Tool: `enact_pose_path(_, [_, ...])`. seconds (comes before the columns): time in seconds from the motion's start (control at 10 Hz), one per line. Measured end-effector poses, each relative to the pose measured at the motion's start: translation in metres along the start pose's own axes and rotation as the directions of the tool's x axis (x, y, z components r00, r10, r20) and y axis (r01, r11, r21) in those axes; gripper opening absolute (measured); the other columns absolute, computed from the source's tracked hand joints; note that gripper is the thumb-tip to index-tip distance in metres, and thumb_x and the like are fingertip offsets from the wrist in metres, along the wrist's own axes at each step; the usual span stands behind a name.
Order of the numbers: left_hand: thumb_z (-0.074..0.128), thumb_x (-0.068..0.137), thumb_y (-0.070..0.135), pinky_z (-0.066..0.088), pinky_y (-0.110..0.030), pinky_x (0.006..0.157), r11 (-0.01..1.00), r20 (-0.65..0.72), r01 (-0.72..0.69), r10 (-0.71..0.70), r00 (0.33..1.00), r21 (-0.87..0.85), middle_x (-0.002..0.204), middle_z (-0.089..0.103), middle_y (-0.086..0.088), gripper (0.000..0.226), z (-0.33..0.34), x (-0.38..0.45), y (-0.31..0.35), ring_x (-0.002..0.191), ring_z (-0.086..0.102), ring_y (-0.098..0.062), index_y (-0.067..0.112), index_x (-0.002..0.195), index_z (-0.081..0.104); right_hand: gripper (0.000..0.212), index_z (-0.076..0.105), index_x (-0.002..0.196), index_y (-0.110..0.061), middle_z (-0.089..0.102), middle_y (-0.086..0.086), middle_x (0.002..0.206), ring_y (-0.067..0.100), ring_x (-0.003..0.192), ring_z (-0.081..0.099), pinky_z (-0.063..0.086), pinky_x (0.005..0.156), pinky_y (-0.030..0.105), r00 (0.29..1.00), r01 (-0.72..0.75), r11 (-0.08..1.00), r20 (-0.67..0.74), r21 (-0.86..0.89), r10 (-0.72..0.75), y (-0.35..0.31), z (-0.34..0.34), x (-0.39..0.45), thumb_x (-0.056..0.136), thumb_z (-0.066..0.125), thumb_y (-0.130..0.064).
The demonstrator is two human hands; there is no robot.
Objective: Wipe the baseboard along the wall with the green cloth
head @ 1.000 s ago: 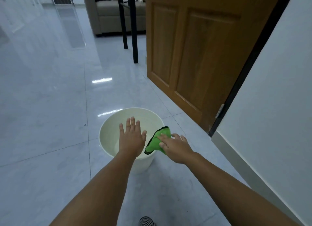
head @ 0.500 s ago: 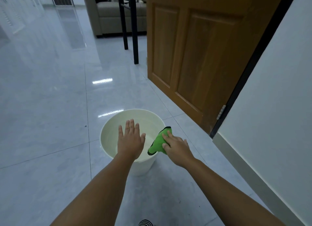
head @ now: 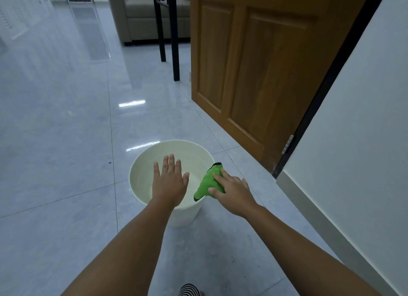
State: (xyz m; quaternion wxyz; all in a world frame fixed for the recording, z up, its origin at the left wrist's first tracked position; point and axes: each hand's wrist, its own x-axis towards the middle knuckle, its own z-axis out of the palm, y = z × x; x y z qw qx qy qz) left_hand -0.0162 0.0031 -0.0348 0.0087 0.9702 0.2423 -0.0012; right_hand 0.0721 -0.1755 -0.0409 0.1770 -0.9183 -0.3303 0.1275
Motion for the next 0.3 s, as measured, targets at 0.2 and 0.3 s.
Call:
enact_pose_path(0.2, [0.010, 0.101, 0.043, -0.007, -0.048, 0.116, 1.000, -0.007, -0.015, 0.015, 1.000, -0.009, 0.160, -0.004, -0.011, 0.060, -0.0023, 0.0000, 0.0044, 0.146, -0.011, -0.024, 0.012, 0.152, 0.007, 0.065, 0.032, 0.144, -0.030, 0.018, -0.002, 0.158, 0.023, 0.137, 0.027, 0.005, 0.115, 0.052, 1.000, 0.025, 1.000, -0.013, -0.016, -0.025, -0.0015, -0.0028, -0.0042, 0.088, 0.038, -0.063])
enact_pose_path(0.3, [0.010, 0.101, 0.043, -0.008, -0.048, 0.116, 1.000, -0.016, -0.019, 0.019, 1.000, -0.009, 0.160, -0.004, -0.010, 0.060, -0.0031, 0.0001, 0.0076, 0.146, -0.011, -0.024, 0.012, 0.152, 0.006, 0.063, 0.029, 0.146, -0.031, 0.017, -0.002, 0.158, 0.022, 0.140, 0.023, 0.004, 0.115, 0.051, 1.000, -0.007, 1.000, -0.009, 0.000, 0.007, 0.0062, -0.0085, -0.0094, 0.090, 0.036, -0.061])
